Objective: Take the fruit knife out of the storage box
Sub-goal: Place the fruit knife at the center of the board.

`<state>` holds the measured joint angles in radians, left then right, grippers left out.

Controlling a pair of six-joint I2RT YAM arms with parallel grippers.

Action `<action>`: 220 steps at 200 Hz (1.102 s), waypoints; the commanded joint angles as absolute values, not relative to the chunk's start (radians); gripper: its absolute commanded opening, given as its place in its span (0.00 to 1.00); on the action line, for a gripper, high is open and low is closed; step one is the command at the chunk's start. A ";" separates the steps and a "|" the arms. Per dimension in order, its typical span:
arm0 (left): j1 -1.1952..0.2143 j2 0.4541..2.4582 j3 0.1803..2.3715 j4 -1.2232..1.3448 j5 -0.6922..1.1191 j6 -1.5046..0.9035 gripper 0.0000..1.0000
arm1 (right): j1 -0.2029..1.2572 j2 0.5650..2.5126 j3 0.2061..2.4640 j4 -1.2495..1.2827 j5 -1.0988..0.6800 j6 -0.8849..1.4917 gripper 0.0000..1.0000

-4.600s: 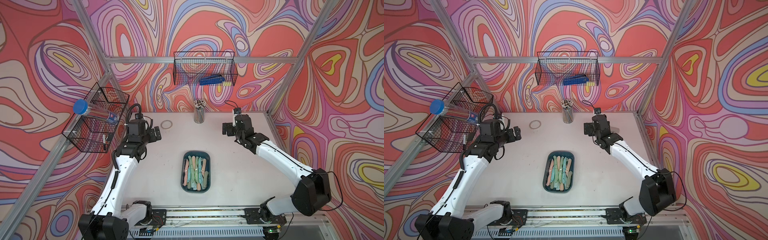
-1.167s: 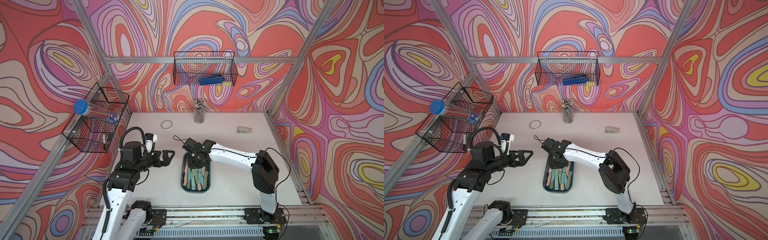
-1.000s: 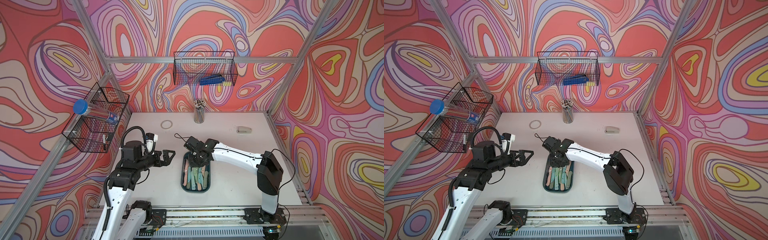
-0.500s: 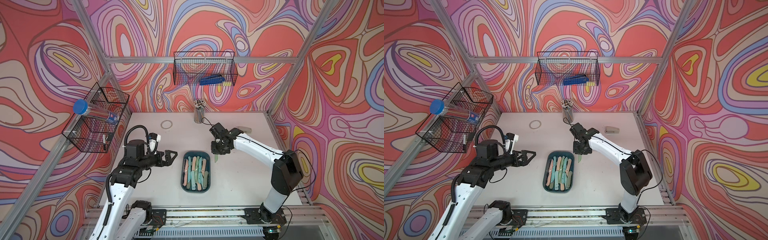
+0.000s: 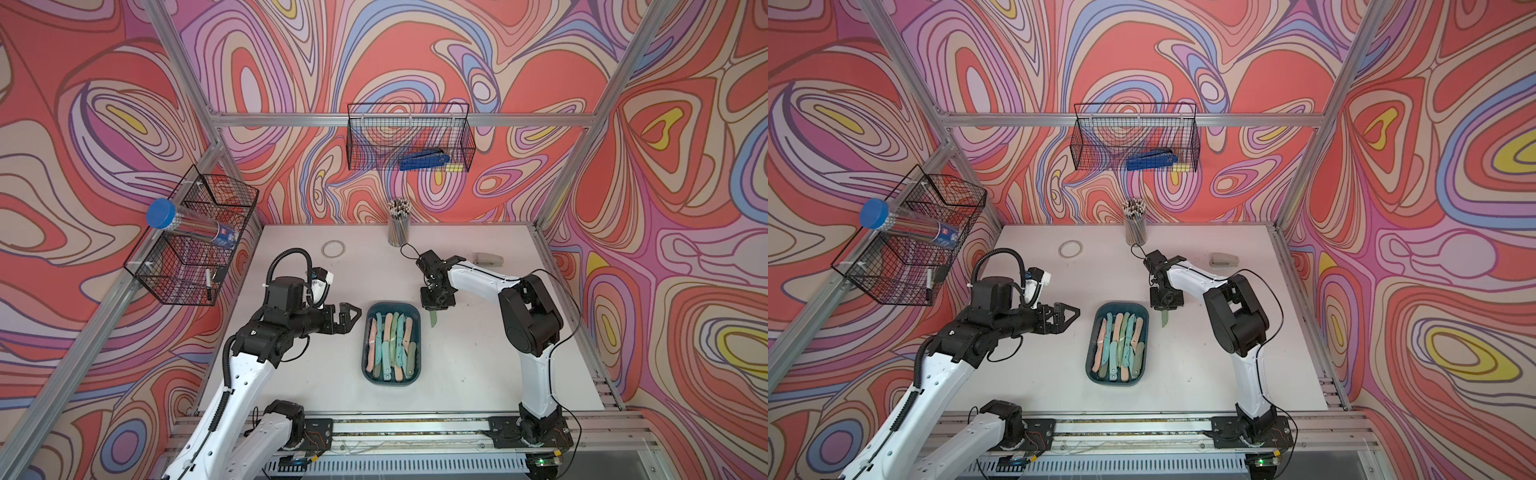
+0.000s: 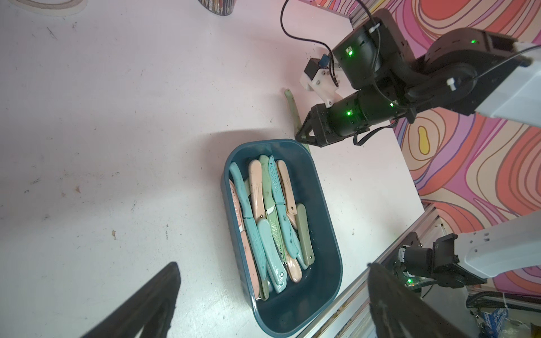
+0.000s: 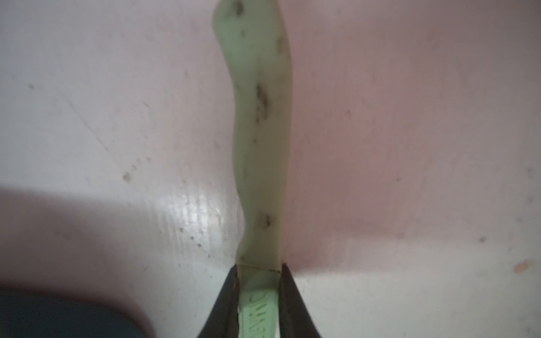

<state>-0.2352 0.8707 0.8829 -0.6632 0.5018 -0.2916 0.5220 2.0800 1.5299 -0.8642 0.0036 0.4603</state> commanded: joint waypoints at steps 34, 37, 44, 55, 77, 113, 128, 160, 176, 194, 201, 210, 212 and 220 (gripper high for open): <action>-0.266 0.879 0.903 -0.698 0.451 -0.270 0.99 | 0.499 2.123 1.583 -0.865 -0.011 0.449 0.11; -0.268 0.880 0.904 -0.698 0.450 -0.270 0.99 | 0.497 2.124 1.583 -0.864 -0.011 0.448 0.11; -0.270 0.882 0.905 -0.699 0.445 -0.270 0.99 | 0.494 2.124 1.582 -0.863 -0.011 0.449 0.11; -0.274 0.882 0.905 -0.701 0.439 -0.268 1.00 | 0.491 2.123 1.579 -0.860 -0.012 0.449 0.11; -0.277 0.879 0.905 -0.700 0.435 -0.271 0.99 | 0.488 2.123 1.577 -0.856 -0.021 0.449 0.12; -0.281 0.877 0.904 -0.700 0.429 -0.272 0.99 | 0.488 2.126 1.575 -0.853 -0.026 0.450 0.19; -0.283 0.877 0.904 -0.701 0.429 -0.270 0.99 | 0.489 2.123 1.573 -0.854 -0.025 0.452 0.23; -0.285 0.878 0.905 -0.701 0.428 -0.269 0.99 | 0.489 2.093 1.569 -0.865 -0.025 0.457 0.31; -0.285 0.877 0.905 -0.700 0.427 -0.268 0.99 | 0.489 2.065 1.560 -0.865 -0.023 0.462 0.36; -0.285 0.876 0.906 -0.701 0.424 -0.268 0.99 | 0.489 2.030 1.556 -0.878 -0.022 0.471 0.38; -0.285 0.876 0.905 -0.701 0.425 -0.268 0.99 | 0.491 2.009 1.554 -0.883 -0.023 0.478 0.38; -0.285 0.876 0.904 -0.703 0.424 -0.268 0.99 | 0.495 1.979 1.544 -0.885 -0.019 0.486 0.38; -0.285 0.875 0.904 -0.703 0.423 -0.270 0.99 | 0.496 1.970 1.543 -0.885 -0.019 0.489 0.38; -0.286 0.874 0.904 -0.702 0.418 -0.270 0.99 | 0.505 1.938 1.532 -0.884 -0.017 0.498 0.38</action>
<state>-0.2817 0.8806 0.8829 -0.6636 0.4355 -0.2874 0.4923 2.0560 1.5562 -0.8707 -0.0238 0.4667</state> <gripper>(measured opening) 0.994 0.380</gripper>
